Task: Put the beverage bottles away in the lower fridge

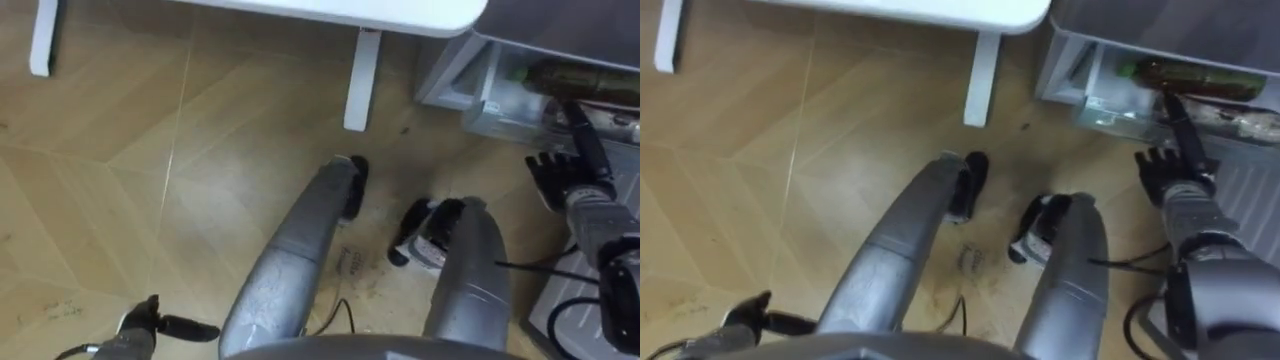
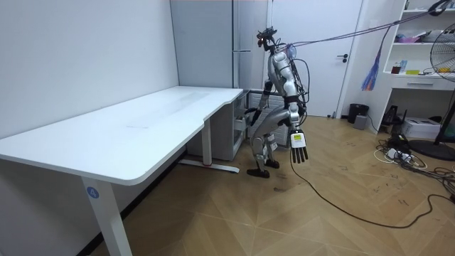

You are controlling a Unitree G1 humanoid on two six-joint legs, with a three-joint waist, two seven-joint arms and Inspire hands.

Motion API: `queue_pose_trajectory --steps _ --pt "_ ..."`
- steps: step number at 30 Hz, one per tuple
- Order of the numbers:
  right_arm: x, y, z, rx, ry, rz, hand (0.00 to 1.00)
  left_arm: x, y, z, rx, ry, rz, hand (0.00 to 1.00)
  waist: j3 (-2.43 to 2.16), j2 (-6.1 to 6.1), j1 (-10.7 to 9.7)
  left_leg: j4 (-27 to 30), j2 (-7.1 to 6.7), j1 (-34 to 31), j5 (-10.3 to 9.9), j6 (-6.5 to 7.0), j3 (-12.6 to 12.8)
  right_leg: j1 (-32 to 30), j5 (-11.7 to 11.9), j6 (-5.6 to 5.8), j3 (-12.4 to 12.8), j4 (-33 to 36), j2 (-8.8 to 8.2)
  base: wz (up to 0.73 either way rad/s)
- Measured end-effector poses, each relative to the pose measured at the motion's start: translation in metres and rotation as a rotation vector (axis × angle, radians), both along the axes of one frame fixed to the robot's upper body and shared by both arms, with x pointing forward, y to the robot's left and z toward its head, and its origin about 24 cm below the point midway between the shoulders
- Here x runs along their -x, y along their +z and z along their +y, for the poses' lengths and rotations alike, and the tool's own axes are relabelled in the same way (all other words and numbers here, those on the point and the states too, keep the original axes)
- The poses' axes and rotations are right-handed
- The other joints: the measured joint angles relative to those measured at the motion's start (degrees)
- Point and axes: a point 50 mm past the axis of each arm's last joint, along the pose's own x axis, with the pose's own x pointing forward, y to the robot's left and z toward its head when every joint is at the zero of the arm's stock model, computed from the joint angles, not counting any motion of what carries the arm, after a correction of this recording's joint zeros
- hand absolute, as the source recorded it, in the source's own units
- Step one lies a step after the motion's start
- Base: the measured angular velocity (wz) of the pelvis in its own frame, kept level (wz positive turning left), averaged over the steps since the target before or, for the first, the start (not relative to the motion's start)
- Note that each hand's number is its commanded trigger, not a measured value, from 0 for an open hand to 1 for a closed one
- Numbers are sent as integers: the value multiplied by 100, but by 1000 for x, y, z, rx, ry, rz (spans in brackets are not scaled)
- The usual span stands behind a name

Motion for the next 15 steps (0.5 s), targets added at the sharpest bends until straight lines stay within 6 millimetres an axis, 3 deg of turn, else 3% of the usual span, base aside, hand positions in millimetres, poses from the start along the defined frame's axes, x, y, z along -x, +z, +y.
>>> queue_pose_trajectory --steps 2,3,4,5,6,9,11,13,15 --pt "-3 3 0 1 -9 -15 0 1 1 2 -2 8 -2 0 34 -55 12 217 26 -96 -128 -215 -12 -67 -5 -7 -156 32 -244 -14" --pt "-8 5 3 3 8 -22 0 10 0 4 -4 12 15 0 29 -84 59 914 125 -89 -420 -290 -146 -104 -8 -15 -371 161 -452 -60" --pt "-12 7 6 1 25 -31 0 17 -1 4 -3 16 26 0 14 -93 111 1181 197 -32 -687 -282 -192 -146 -17 -30 -470 262 -576 -79" --pt "-21 14 8 7 52 -64 0 22 -1 4 -1 16 29 0 16 -125 68 1399 174 -95 -992 178 -203 -315 -46 -25 -612 456 -822 -47" --pt "-26 21 8 13 49 -100 0 14 1 4 1 1 -8 0 19 -128 41 1369 -42 -239 -993 179 -349 -467 -128 22 -623 490 -867 -26" --pt "-31 29 2 16 -13 -140 0 -3 8 8 -24 -43 -88 0 21 -133 192 1126 -464 -366 -931 60 -680 -524 -411 80 -514 453 -714 5" --pt "-32 32 0 23 -29 -152 0 -3 10 14 -48 -27 -92 0 38 -162 173 945 -471 -418 -845 -83 -641 -488 -414 83 -545 448 -838 32" --pt "-33 34 -2 22 -51 -157 0 -5 16 25 -78 -27 -101 0 54 -192 143 795 -270 -540 -735 -275 -502 -489 -431 58 -782 465 -1128 51" --pt "-35 38 -4 25 -56 -166 0 -9 18 28 -84 -32 -116 0 72 -226 119 652 -93 -653 -648 -425 -439 -505 -471 -13 -1000 408 -1274 41"
